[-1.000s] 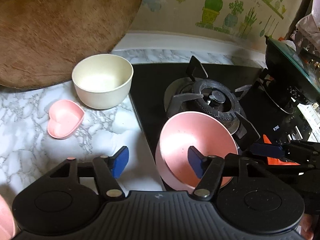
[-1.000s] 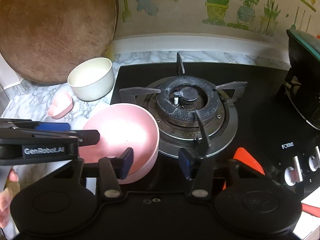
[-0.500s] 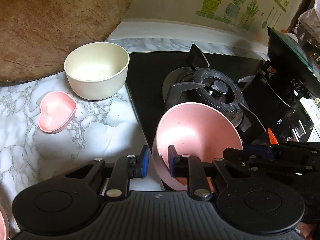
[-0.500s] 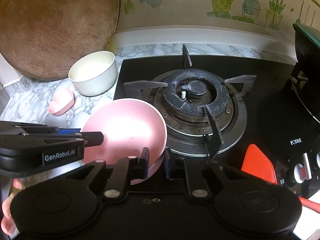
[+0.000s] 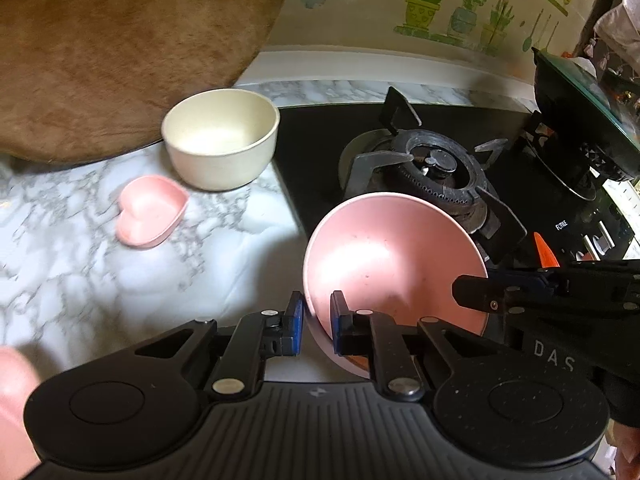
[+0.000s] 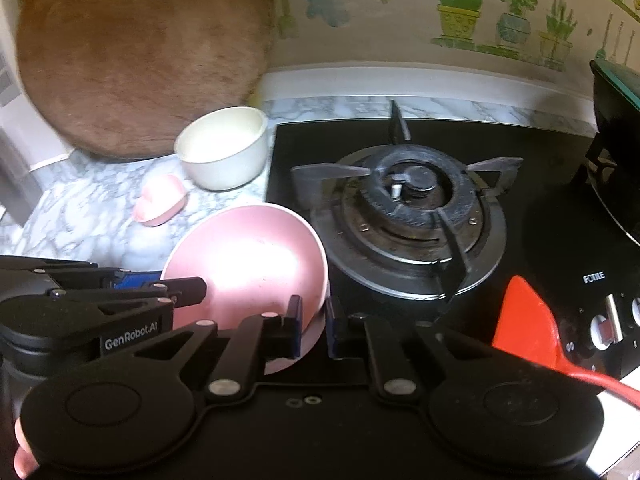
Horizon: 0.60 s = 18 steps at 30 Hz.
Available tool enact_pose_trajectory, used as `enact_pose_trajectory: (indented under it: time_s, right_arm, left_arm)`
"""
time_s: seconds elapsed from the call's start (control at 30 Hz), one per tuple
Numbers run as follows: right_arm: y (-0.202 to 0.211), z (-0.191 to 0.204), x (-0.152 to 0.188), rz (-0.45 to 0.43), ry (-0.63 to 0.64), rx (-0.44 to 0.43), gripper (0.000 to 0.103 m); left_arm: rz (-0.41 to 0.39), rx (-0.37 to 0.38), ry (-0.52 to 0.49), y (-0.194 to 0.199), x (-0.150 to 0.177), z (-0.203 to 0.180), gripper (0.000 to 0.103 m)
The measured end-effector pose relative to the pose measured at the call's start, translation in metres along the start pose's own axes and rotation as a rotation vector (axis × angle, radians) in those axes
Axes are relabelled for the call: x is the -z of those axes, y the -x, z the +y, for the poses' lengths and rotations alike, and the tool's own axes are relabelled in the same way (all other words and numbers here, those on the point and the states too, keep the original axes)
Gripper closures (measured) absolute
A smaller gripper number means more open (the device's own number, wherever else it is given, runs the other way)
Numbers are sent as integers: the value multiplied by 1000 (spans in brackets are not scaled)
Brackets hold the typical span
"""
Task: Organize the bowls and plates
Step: 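Carry the pink bowl with both tools toward the bear plate stack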
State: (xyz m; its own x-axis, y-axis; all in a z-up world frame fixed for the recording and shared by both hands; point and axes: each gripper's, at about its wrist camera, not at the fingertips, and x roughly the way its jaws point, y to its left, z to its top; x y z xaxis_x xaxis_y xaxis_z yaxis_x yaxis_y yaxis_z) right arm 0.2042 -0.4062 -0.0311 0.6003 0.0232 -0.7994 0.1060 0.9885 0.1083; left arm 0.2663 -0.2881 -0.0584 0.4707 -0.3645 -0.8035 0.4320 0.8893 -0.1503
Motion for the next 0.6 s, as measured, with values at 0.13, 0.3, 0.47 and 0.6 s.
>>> enact_pose_trajectory:
  time_s: [0.13,0.3,0.47,0.6]
  right_arm:
    - [9,14,8,12,22,-27,91]
    - [20,31,20,21,31,-62,91]
    - [29,47,33,31,45,-81,91]
    - [33,57,42,46,50,-93,91]
  left_arm:
    - [10,-4,22,17,10,12,90]
    - [16,-20,43,40,26,22,90]
    - [12,-57,49,61,44,28,90]
    - [26,-57,73,71,56,36,90]
